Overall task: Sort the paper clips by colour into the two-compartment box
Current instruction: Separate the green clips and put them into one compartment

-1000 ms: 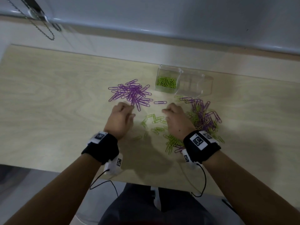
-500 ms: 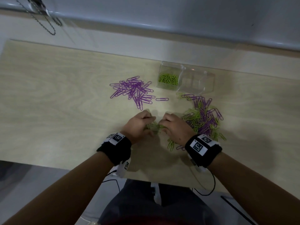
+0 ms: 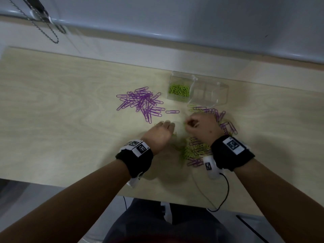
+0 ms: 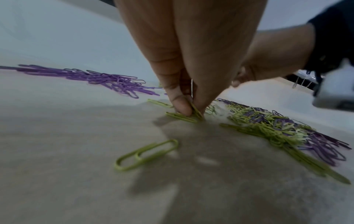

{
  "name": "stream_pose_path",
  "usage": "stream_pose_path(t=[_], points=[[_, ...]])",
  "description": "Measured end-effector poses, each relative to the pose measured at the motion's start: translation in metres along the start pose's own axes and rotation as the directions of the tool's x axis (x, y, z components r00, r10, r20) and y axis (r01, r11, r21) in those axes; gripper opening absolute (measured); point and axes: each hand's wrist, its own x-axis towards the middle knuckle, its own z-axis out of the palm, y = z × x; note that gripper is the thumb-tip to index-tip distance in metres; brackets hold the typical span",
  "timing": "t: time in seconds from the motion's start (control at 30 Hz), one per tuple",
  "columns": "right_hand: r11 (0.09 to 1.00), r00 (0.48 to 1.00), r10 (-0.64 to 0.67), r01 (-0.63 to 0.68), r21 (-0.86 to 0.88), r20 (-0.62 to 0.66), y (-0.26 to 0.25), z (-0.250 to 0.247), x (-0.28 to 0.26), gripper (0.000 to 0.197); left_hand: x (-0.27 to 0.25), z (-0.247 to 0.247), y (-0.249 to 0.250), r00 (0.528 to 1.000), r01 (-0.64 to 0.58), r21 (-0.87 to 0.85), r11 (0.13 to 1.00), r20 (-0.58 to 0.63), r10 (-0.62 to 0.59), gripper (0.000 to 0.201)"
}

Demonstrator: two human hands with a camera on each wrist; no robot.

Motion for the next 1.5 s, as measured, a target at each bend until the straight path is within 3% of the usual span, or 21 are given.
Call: stream_pose_path(t=[0.07,0.13,0.2,0.27,0.33,0.47,0.53,0.7,0.8,0.83,0.93,1.03,1.13,1.2,1.27,1.33,1.4,1.5], points=[[0.996,0.990,-0.008,0.020,0.086,-0.141,-0.012,-0.019,0.018,0.008,0.004,-0.003,-0.002,1.000,0.002,-0.037,0.999,0.018,-0.002,0.039],[0.994,0.964,-0.076,0.095,0.061,-0.256,-0.023,-0.035,0.043,0.008,0.005,-0.012,-0.005,1.000,0.018,-0.204,0.979,0.011,-0.016,0.028],[0.990,0.955,-0.138,0.135,-0.029,-0.264,-0.030,-0.044,0.068,0.010,0.005,-0.025,-0.008,0.998,0.009,-0.390,0.921,-0.047,-0.030,0.013],[0.983,0.976,-0.147,0.126,-0.132,-0.159,-0.030,-0.046,0.086,0.014,0.008,-0.043,-0.013,0.987,0.000,-0.532,0.846,-0.138,-0.087,0.004],[0.973,0.981,-0.159,0.136,-0.186,-0.115,-0.026,-0.047,0.088,0.016,0.019,-0.061,-0.022,0.956,0.014,-0.608,0.794,-0.223,-0.188,0.010],[0.978,0.938,-0.201,0.174,-0.118,-0.281,-0.004,-0.047,0.052,0.007,0.056,-0.096,-0.032,0.854,-0.009,-0.701,0.713,-0.376,-0.359,0.002],[0.983,0.948,-0.159,0.127,-0.132,-0.276,0.018,-0.038,0.031,0.010,0.077,-0.106,-0.035,0.814,0.017,-0.702,0.712,-0.403,-0.417,0.004],[0.970,0.973,-0.099,0.048,-0.238,-0.210,0.050,-0.010,0.009,0.026,0.103,-0.098,-0.035,0.891,0.138,-0.439,0.888,-0.336,-0.305,0.016],[0.956,0.972,-0.093,0.027,-0.294,-0.215,0.053,0.000,0.005,0.028,0.087,-0.079,-0.016,0.841,-0.060,-0.262,0.963,-0.533,-0.092,0.014],[0.948,0.970,-0.115,0.043,-0.315,-0.215,0.053,0.003,0.004,0.027,0.081,-0.068,-0.008,0.836,-0.137,-0.226,0.964,-0.548,-0.010,0.015],[0.926,0.960,-0.197,0.115,-0.359,-0.200,0.055,0.013,-0.004,0.024,0.070,-0.033,0.006,0.932,-0.182,-0.170,0.969,-0.344,0.114,0.024],[0.921,0.969,-0.206,0.144,-0.363,-0.138,0.057,0.019,-0.019,0.033,0.063,-0.014,0.006,0.969,-0.143,-0.093,0.985,-0.215,0.121,0.033],[0.921,0.977,-0.195,0.152,-0.358,-0.088,0.058,0.020,-0.032,0.038,0.049,-0.004,-0.003,0.939,-0.160,-0.048,0.986,-0.317,0.137,0.022],[0.951,0.979,-0.187,0.159,-0.265,-0.084,0.058,0.016,-0.034,0.037,0.037,0.000,-0.012,0.910,-0.149,-0.049,0.988,-0.397,0.117,0.018],[0.981,0.975,-0.164,0.145,-0.127,-0.153,0.057,0.008,-0.033,0.034,0.031,0.000,-0.016,0.895,-0.119,-0.102,0.988,-0.441,0.062,0.025],[0.990,0.963,-0.103,0.075,-0.119,-0.250,0.057,-0.004,-0.028,0.024,0.034,-0.006,-0.010,0.891,-0.087,-0.165,0.982,-0.454,0.002,0.025],[0.981,0.967,0.000,-0.049,-0.187,-0.255,0.058,-0.015,-0.019,0.014,0.044,-0.014,0.006,0.909,-0.068,-0.276,0.959,-0.413,-0.054,0.020],[0.954,0.984,0.133,-0.160,-0.253,-0.119,0.052,-0.025,-0.010,0.002,0.066,-0.024,0.034,0.968,0.069,-0.355,0.932,-0.200,-0.148,0.018]])
